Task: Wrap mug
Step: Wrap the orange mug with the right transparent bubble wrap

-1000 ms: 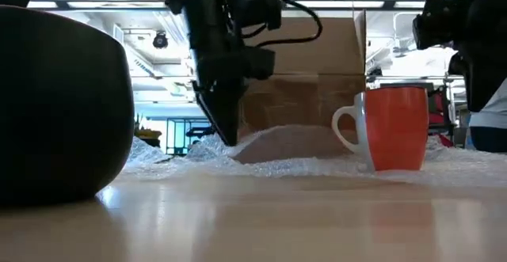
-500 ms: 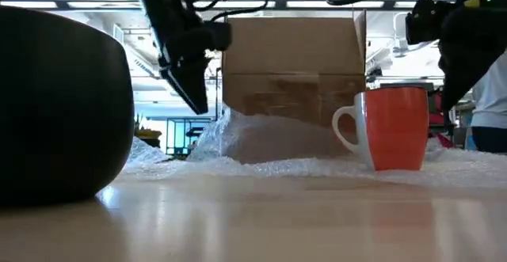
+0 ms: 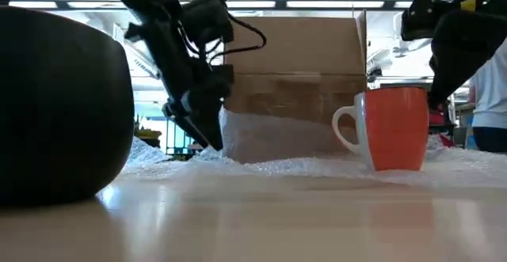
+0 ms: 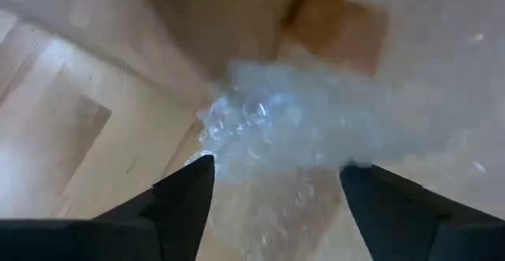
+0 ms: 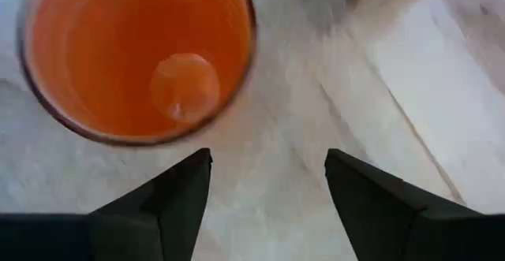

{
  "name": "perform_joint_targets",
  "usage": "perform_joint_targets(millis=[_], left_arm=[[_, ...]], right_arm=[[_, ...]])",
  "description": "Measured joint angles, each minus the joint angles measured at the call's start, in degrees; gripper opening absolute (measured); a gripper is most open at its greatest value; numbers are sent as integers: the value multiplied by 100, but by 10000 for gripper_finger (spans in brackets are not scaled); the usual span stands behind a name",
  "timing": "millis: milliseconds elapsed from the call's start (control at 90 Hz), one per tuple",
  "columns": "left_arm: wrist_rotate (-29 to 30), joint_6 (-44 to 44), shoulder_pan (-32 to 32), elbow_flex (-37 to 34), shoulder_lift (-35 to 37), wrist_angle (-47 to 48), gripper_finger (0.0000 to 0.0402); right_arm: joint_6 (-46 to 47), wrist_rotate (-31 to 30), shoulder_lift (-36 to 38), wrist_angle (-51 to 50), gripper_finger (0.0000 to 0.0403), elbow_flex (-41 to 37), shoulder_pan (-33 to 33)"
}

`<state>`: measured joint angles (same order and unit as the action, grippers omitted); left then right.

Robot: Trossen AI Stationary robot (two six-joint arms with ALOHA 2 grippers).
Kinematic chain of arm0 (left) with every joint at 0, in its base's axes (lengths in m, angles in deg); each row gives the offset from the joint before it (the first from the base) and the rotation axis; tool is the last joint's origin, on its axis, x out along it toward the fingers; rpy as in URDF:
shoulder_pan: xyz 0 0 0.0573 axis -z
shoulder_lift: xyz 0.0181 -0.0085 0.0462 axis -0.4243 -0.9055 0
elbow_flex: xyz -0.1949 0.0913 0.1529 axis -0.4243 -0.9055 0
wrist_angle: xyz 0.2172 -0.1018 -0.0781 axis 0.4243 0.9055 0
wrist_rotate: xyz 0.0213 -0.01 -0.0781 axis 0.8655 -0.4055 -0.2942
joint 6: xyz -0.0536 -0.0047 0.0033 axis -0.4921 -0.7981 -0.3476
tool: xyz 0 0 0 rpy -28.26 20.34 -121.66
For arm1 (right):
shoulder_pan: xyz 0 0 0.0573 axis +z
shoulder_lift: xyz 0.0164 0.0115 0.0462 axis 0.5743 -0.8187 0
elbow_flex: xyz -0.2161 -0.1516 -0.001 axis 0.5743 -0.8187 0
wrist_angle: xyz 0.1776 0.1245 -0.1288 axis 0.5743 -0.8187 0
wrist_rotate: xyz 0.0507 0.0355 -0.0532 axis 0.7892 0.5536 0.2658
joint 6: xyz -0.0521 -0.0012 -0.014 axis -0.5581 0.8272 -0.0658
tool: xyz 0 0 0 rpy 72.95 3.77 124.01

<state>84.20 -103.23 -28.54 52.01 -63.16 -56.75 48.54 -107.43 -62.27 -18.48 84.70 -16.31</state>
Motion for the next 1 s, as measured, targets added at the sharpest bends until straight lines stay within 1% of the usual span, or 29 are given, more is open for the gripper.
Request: perform_joint_targets(millis=[56, 111, 200, 311, 367, 456, 633, 767, 856, 1000], left_arm=[[8, -4, -8, 0, -167, -59, 232], [73, -15, -12, 0, -282, -75, 205], [133, -157, -12, 0, -360, -124, 142], [111, -285, 35, -2, -276, -89, 39], [-9, -322, 85, -2, -110, -107, 14], [-155, -404, 142, 0, 246, -162, 18], [-158, -433, 178, 0, 998, -313, 20], [-238, -218, 185, 0, 1345, -613, 20], [-473, -104, 189, 0, 1423, -1038, 20], [-1253, -81, 207, 0, 1331, -1967, 20]], right_arm=[[-2, -79, 0, 105, 230, -51, -1], [-4, -168, 0, 272, 225, -91, 0], [55, -326, 0, 442, 218, -158, 13], [238, -434, 0, 488, 210, -199, 35], [303, -441, 0, 487, 205, -219, 48], [355, -465, 0, 492, 199, -250, 52], [363, -487, -15, 587, 188, -305, 52], [364, -523, -112, 644, 180, -312, 52], [329, -587, -228, 822, 172, -344, 65], [-2, -583, -512, 1357, 158, -383, 89]])
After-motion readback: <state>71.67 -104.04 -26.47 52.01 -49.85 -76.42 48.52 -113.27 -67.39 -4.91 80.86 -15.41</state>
